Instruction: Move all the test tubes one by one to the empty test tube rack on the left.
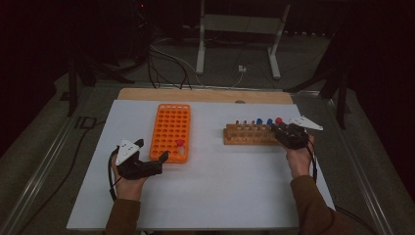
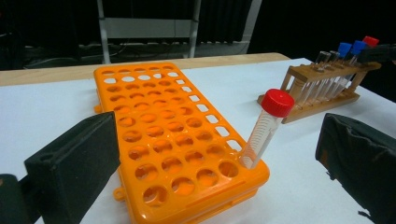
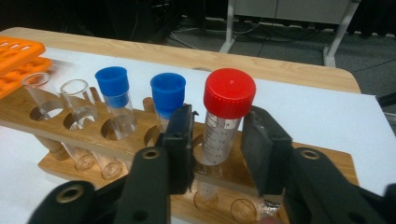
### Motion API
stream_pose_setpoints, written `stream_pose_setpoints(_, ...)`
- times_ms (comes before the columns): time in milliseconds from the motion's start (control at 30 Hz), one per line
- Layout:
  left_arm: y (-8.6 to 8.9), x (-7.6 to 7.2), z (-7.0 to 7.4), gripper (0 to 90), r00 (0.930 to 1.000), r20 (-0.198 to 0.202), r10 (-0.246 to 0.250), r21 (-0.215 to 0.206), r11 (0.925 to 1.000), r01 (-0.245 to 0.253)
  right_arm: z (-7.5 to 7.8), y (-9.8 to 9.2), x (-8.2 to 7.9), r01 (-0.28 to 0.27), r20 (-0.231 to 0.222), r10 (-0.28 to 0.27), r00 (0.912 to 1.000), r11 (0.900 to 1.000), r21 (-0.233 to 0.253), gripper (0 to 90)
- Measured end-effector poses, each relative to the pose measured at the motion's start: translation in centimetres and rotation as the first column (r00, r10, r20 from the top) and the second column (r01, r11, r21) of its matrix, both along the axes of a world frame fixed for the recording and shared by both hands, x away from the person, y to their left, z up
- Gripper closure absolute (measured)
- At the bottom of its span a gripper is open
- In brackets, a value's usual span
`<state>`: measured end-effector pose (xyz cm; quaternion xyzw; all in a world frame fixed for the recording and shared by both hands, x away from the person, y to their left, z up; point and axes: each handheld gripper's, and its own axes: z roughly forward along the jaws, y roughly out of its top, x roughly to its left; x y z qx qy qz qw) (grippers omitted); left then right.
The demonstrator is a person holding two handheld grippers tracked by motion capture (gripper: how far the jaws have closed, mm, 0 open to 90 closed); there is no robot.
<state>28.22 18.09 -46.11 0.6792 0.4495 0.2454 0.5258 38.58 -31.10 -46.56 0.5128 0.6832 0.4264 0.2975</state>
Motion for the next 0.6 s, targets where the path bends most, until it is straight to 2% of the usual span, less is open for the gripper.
stream_pose_setpoints(67, 0.0, 0.0, 0.0, 0.6, 1.0000, 0.002, 0.001, 0.002, 1.0000, -0.001, -0.2, 0.0, 0.2, 0.013, -0.007, -0.013, 0.9999, 1.000, -0.002, 68.9)
stream_pose_setpoints(133, 0.0, 0.0, 0.0, 0.6, 1.0000, 0.003, 0.001, 0.003, 1.0000, -0.001, -0.3, -0.1, 0.3, 0.008, -0.010, -0.008, 0.9999, 1.000, 0.022, 72.7)
stream_pose_setpoints(267, 0.0, 0.0, -0.1, 0.6, 1.0000, 0.002, 0.002, 0.003, 1.0000, -0.002, -0.2, 0.2, 0.3, 0.012, -0.011, -0.012, 0.9999, 1.000, 0.009, 74.1)
stream_pose_setpoints(367, 0.1, 0.0, 0.0, 0.7, 1.0000, 0.005, 0.002, -0.006, 1.0000, -0.002, 0.0, 0.1, 0.2, 0.017, -0.009, -0.017, 0.9998, 1.000, 0.020, 74.4)
stream_pose_setpoints(600, 0.0, 0.1, -0.2, 0.7, 0.9999, -0.007, 0.010, -0.005, 0.9999, -0.010, 1.8, 0.2, -0.5, 0.017, 0.028, -0.017, 0.9995, 1.000, 0.007, 74.5)
